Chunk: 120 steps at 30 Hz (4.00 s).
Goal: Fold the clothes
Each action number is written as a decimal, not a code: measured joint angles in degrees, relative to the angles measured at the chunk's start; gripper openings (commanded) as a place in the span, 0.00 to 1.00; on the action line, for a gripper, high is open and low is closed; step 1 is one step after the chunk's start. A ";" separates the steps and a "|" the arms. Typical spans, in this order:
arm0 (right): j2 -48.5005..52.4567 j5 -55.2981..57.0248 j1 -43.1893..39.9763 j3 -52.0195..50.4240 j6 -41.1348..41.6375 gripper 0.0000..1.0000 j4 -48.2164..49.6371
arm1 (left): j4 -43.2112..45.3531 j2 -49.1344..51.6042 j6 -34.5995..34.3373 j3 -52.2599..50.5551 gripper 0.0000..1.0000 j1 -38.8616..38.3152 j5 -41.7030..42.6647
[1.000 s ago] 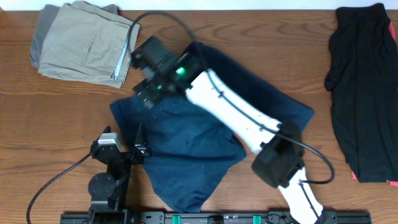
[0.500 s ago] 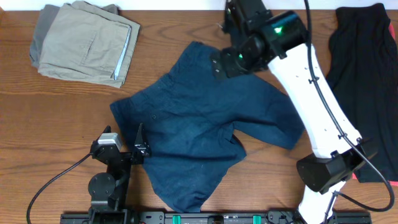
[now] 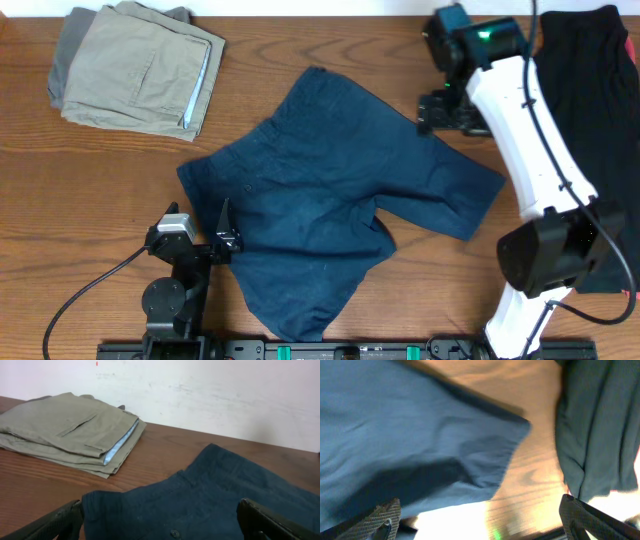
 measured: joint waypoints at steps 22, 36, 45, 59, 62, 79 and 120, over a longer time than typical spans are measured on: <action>0.39 -10.36 -20.79 -32.04 -3.26 0.98 27.65 | 0.00 0.00 -0.02 0.00 0.98 0.00 0.00; 0.26 -19.69 -21.16 -39.36 -6.47 0.44 41.68 | 0.00 0.00 -0.02 0.00 0.98 0.00 0.00; 0.09 -21.94 -21.42 -40.35 -6.29 0.01 47.23 | 0.00 0.00 -0.02 0.00 0.98 0.00 0.00; 0.61 -28.41 -18.32 -28.74 -5.31 0.01 56.65 | 0.00 0.00 -0.02 0.00 0.98 0.00 0.00; 0.61 -29.00 -16.87 -22.84 -4.90 0.01 57.40 | 0.00 0.00 -0.02 0.00 0.98 0.00 0.00; 0.61 -24.79 -12.09 -10.14 -4.90 0.99 51.71 | 0.00 0.00 0.00 0.00 0.98 0.00 0.00; -10.91 -20.52 9.88 -36.61 -1.25 0.77 14.93 | 0.00 0.00 -0.02 0.00 0.98 0.00 0.00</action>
